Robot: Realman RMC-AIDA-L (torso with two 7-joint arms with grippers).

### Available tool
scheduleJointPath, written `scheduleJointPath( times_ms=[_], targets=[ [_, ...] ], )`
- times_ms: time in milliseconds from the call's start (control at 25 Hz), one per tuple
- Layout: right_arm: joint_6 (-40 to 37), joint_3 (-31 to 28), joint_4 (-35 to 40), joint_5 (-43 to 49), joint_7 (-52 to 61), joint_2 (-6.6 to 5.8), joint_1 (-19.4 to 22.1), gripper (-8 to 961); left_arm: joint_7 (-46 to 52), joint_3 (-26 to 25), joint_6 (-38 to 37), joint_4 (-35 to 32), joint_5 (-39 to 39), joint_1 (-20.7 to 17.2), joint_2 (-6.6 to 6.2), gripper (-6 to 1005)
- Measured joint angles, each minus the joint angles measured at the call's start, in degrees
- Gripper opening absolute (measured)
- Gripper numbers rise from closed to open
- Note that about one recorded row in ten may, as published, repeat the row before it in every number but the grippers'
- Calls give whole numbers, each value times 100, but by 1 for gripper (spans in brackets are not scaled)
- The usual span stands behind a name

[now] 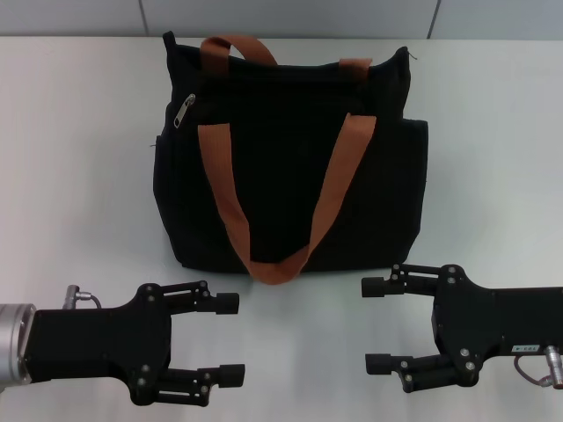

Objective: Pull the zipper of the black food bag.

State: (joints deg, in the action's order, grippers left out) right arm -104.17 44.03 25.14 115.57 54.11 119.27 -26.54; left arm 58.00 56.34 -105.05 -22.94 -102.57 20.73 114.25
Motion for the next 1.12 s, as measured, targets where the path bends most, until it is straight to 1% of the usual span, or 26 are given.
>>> scheduleJointPath(
  times_ms=[480,640,680,760,800,840,880,920,960,1000,1120],
  targets=[
    [-13,-15,0,26,19,-10,0,798,-5,1,-8,-1,0,-4,0,795],
    [-14,-25,0,30,26,-11,0,792,-39,-55,-173,-66,34,5,33,793],
    [-14,-26,0,31,26,-11,0,791,-194,-292,-378,-123,57,39,105,792],
    [-14,-31,0,32,27,-10,0,788,-341,-512,-518,-136,60,72,158,791],
    [-14,-31,0,32,27,-10,0,787,-341,-512,-518,-136,60,72,158,790],
    [-14,-33,0,33,28,-9,0,786,-448,-693,-625,-137,62,94,203,790],
    [-14,-36,0,34,28,-9,1,785,-570,-953,-747,-138,78,126,259,789],
    [-18,-38,0,34,28,-9,2,783,-626,-1104,-807,-138,90,144,293,789],
    [-33,-47,0,35,29,-9,6,782,-733,-1553,-925,-136,337,182,374,788],
    [-45,-50,0,36,29,-9,9,781,-733,-1553,-925,-136,337,182,374,787],
    [-62,-52,0,35,34,-9,21,777,-720,-1848,-912,-62,1028,193,410,786]
  ],
)
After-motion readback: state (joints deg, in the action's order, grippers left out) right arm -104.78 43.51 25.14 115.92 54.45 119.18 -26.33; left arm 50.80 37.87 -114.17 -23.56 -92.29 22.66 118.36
